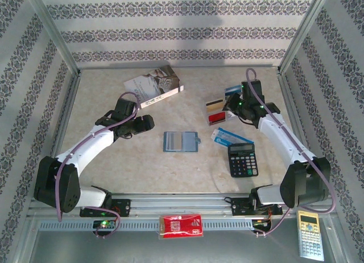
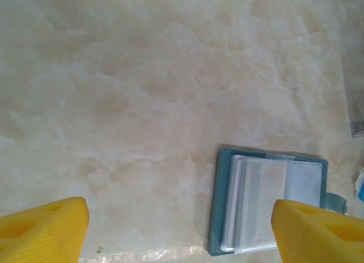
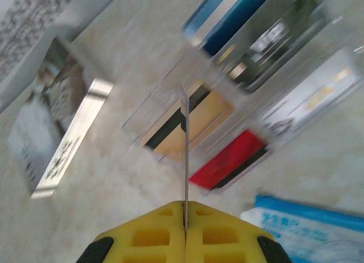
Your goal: Take the credit cards out of the card holder
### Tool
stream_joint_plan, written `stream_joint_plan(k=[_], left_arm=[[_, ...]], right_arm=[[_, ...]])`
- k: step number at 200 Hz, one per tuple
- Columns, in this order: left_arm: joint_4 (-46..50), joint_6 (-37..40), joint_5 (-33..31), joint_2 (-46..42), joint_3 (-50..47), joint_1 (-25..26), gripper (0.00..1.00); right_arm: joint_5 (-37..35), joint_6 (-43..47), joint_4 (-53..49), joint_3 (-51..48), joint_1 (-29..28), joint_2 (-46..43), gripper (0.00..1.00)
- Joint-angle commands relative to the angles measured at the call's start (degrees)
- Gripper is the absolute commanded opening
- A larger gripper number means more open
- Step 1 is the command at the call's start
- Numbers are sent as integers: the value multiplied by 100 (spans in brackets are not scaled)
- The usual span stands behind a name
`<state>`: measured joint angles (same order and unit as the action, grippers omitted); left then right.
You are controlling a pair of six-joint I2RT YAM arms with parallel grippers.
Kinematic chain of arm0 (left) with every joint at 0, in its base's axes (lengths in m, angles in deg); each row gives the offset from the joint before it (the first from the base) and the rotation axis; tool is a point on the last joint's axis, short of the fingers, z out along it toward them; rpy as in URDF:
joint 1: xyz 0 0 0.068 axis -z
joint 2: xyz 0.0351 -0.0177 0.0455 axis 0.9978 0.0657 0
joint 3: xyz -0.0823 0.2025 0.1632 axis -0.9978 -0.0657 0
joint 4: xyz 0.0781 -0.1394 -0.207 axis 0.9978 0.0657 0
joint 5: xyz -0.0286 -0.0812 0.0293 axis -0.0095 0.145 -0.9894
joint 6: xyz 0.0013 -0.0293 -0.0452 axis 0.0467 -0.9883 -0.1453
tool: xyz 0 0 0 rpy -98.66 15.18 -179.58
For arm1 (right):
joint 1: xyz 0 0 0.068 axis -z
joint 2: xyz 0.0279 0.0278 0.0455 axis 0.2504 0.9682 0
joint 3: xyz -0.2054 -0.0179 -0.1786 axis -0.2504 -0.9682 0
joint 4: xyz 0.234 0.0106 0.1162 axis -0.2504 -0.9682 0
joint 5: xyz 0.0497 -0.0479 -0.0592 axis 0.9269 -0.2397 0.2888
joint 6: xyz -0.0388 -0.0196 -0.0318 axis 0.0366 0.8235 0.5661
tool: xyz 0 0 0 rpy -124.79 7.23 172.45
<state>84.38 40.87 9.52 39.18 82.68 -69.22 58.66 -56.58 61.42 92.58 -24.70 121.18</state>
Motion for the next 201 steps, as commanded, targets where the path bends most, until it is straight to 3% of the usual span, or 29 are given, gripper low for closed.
stream_joint_plan(k=[1, 75, 138, 201], left_arm=[[330, 371, -248, -59, 178, -95, 85], [411, 500, -157, 234, 327, -193, 89], [429, 497, 15, 444, 389, -278, 91], [394, 461, 130, 665, 424, -331, 91]], right_arm=[[-1135, -433, -338, 401, 41, 313, 0], [-2714, -1837, -801, 1798, -294, 1860, 0], [-3097, -2814, -1093, 2365, -390, 2647, 0], [-2793, -3202, -1092, 2609, -365, 3096, 0]])
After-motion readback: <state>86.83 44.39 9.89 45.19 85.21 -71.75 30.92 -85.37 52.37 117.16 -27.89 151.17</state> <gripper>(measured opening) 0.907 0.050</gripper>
